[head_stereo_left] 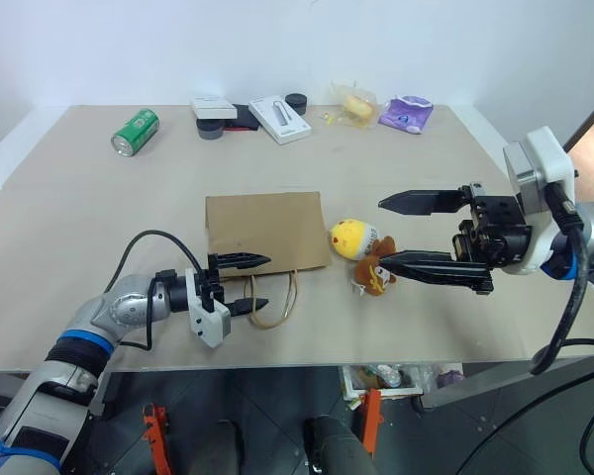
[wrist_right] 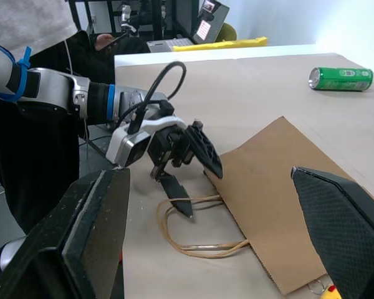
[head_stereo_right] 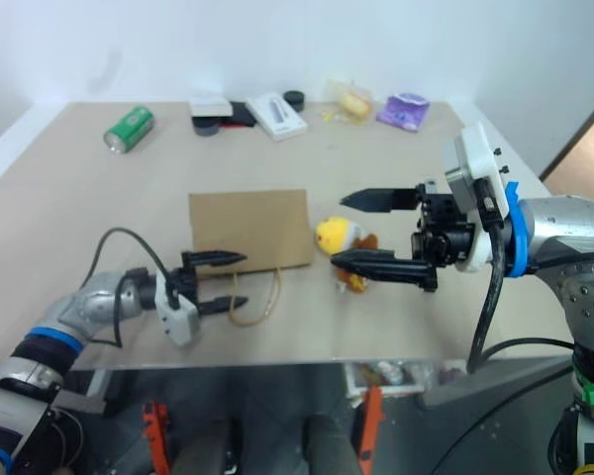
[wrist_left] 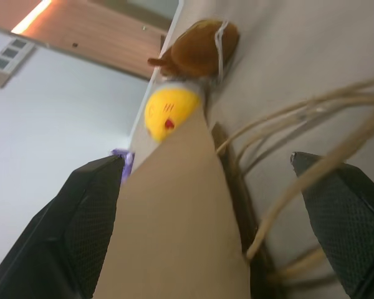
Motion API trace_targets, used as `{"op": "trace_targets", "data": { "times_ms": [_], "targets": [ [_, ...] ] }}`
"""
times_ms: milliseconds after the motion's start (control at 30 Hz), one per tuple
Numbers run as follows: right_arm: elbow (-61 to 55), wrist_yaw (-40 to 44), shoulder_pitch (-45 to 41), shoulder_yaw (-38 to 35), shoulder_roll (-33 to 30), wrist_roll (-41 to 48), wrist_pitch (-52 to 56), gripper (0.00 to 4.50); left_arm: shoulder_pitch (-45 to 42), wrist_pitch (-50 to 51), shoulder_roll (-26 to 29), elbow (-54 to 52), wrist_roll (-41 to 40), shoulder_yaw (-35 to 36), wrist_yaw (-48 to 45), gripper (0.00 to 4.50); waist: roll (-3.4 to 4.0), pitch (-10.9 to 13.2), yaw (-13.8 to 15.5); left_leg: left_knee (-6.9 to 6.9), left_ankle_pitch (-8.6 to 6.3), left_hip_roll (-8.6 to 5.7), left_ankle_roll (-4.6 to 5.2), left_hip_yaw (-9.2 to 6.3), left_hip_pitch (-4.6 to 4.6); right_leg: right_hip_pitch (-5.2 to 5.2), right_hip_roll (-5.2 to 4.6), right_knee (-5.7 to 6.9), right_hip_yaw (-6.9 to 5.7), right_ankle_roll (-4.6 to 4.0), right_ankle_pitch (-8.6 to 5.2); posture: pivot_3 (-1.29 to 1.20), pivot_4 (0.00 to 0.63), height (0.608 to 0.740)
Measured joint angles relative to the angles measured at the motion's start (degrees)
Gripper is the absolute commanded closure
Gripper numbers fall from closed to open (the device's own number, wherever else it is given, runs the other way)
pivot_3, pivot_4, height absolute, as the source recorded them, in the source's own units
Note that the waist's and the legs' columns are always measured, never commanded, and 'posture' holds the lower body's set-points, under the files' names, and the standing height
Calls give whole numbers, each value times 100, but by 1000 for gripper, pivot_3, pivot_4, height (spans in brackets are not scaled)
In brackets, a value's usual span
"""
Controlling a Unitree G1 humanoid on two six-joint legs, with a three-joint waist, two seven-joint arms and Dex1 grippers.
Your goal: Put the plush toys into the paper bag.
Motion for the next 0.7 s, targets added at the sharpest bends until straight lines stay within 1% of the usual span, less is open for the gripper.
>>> {"op": "trace_targets", "data": {
  "times_ms": [100,167,233,267,300,333,367,533,633,700],
  "targets": [
    [0,-9,-9,0,0,1,-1,0,-29,-5,-11,66,-3,-64,-12,912,0,0,1,0,0,0,0,0,0,0,1,0,1,0,0,0,150,740],
    [-4,-20,-4,-1,0,4,-1,0,-31,12,-22,94,-26,-103,-24,1852,0,0,2,0,0,0,0,0,-1,0,-1,0,2,1,0,0,150,740],
    [-9,-39,7,-3,0,13,0,0,-31,49,-40,94,-87,-145,-34,2957,0,0,3,0,0,-1,0,1,-1,0,-2,0,3,1,-1,0,150,740],
    [-11,-43,14,-3,0,15,0,0,-31,55,-45,94,-105,-154,-35,3292,0,0,3,0,0,-1,0,1,-1,0,-2,0,3,1,-1,0,150,740],
    [-20,-58,39,-3,0,29,0,0,-31,99,-48,91,-188,-168,-52,3872,0,0,3,0,0,-1,0,1,-1,0,-2,0,2,1,0,0,150,740],
    [-21,-69,46,-4,1,40,0,0,-31,124,-48,91,-241,-168,-65,4192,0,0,3,0,0,-1,0,1,-1,0,-1,0,2,1,0,0,150,740],
    [-21,-78,47,-4,1,46,0,0,-31,128,-48,89,-261,-168,-72,4382,0,0,3,0,0,-1,0,1,-1,0,-1,0,2,1,0,0,150,740],
    [-32,-139,63,-6,35,61,0,0,-31,200,-29,38,-484,-183,-202,4382,0,0,3,0,0,-1,0,1,-1,0,-1,0,3,1,0,0,150,740],
    [-52,-264,212,-17,127,65,0,0,-10,654,-27,-223,-1054,-185,-426,4382,-3,-2,3,0,0,0,0,0,-2,1,-1,0,2,2,-1,0,150,740],
    [-136,-551,473,4,352,-42,-22,0,119,1242,-52,-641,-1703,-123,-602,4382,-7,-5,1,0,0,0,0,0,-2,1,0,-1,3,3,-1,0,150,740]
  ]
}}
